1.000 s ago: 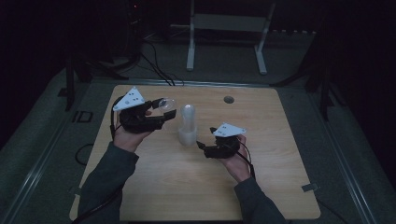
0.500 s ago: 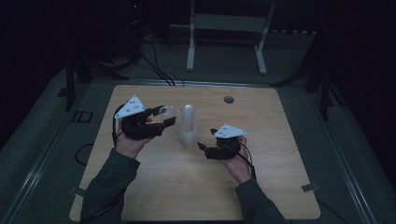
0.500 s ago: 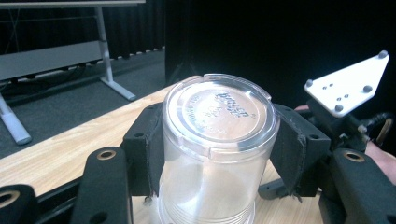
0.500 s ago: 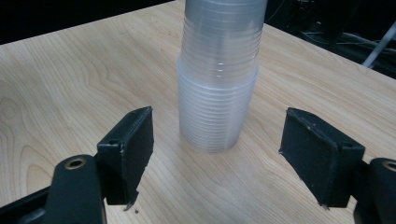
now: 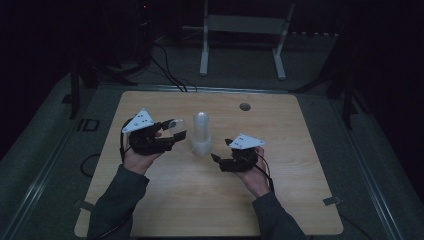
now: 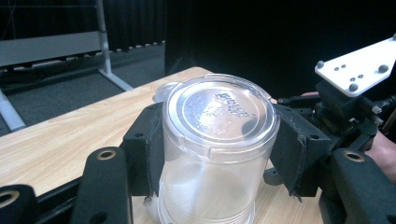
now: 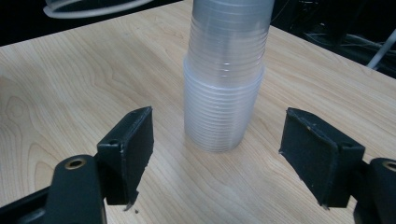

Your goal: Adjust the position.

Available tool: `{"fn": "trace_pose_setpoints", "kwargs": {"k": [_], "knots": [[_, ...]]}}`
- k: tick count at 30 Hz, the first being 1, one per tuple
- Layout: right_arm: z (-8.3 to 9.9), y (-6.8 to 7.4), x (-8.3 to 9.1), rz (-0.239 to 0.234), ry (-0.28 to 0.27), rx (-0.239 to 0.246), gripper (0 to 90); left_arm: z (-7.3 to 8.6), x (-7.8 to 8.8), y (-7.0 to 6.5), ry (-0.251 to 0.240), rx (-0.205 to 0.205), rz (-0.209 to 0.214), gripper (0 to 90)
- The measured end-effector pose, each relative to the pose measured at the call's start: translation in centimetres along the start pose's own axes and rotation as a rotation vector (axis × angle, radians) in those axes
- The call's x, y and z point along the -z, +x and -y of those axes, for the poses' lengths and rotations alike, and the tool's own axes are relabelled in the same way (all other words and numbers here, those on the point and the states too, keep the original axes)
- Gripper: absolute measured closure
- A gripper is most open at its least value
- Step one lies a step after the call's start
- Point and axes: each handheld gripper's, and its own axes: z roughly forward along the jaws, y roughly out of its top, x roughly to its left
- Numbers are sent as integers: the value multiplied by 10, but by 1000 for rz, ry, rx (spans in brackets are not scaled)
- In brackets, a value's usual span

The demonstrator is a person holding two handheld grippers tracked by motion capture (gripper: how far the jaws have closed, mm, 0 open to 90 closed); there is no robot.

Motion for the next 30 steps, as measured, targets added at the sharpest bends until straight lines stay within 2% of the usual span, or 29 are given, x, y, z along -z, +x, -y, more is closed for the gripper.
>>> {"fn": "trace_pose_setpoints", "kwargs": {"k": [25,30], "knots": [[0,5,0,-22,8,21,253,26,-6,3,32,14,12,408],[0,5,0,-32,4,11,253,30,-7,3,41,14,20,408]]}}
